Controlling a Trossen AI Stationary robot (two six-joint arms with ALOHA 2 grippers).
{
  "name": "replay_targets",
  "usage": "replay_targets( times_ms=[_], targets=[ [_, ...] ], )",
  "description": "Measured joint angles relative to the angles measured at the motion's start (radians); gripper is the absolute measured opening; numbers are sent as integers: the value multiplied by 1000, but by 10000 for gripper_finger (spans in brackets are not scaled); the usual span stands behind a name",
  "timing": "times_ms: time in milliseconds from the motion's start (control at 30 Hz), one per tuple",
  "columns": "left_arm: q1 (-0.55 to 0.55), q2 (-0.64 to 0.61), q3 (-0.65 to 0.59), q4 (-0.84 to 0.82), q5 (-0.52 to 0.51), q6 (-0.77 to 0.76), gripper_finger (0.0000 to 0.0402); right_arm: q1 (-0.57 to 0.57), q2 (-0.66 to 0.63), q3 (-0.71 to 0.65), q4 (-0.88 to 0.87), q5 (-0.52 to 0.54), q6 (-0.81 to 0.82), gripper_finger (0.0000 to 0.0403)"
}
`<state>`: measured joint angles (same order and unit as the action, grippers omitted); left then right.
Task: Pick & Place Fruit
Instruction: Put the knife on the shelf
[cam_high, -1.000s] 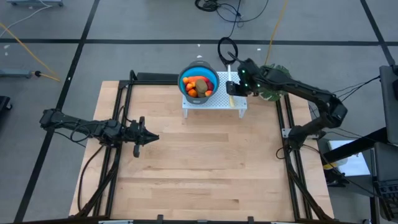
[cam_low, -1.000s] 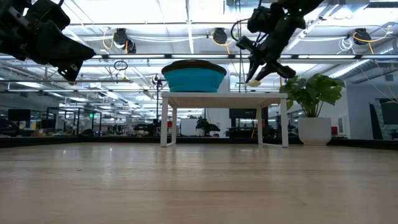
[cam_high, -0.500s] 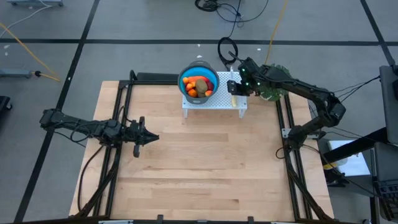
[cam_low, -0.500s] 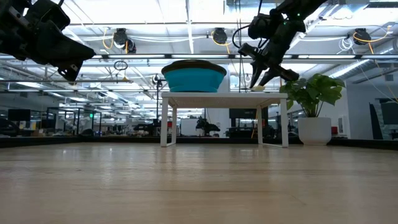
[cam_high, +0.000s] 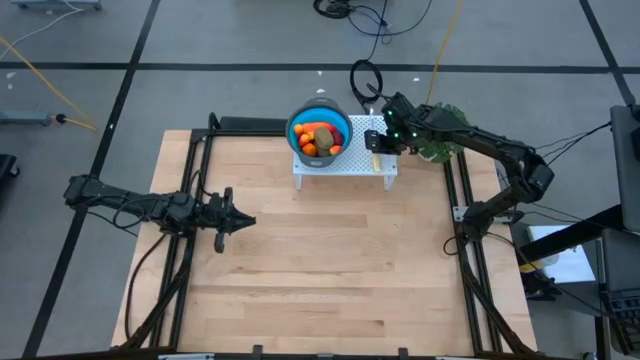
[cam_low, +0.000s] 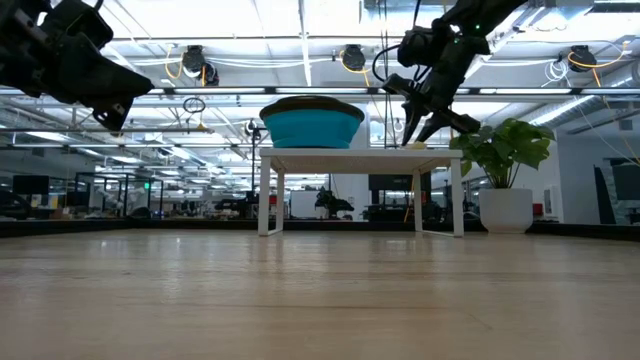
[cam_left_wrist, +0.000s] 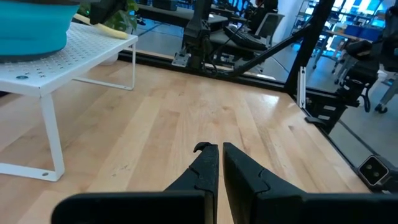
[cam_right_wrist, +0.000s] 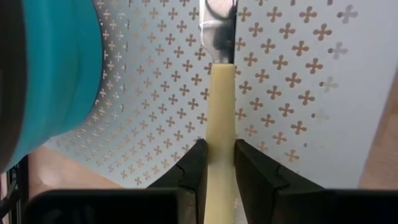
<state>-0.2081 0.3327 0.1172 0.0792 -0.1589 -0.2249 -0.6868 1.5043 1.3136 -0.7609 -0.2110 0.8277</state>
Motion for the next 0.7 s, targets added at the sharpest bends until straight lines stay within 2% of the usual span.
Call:
replay_targets(
  times_ms=[700],
  targets=[
    [0, 0, 0, 0, 0, -28, 21, 0, 0, 0, -18, 27, 1, 77]
  ],
)
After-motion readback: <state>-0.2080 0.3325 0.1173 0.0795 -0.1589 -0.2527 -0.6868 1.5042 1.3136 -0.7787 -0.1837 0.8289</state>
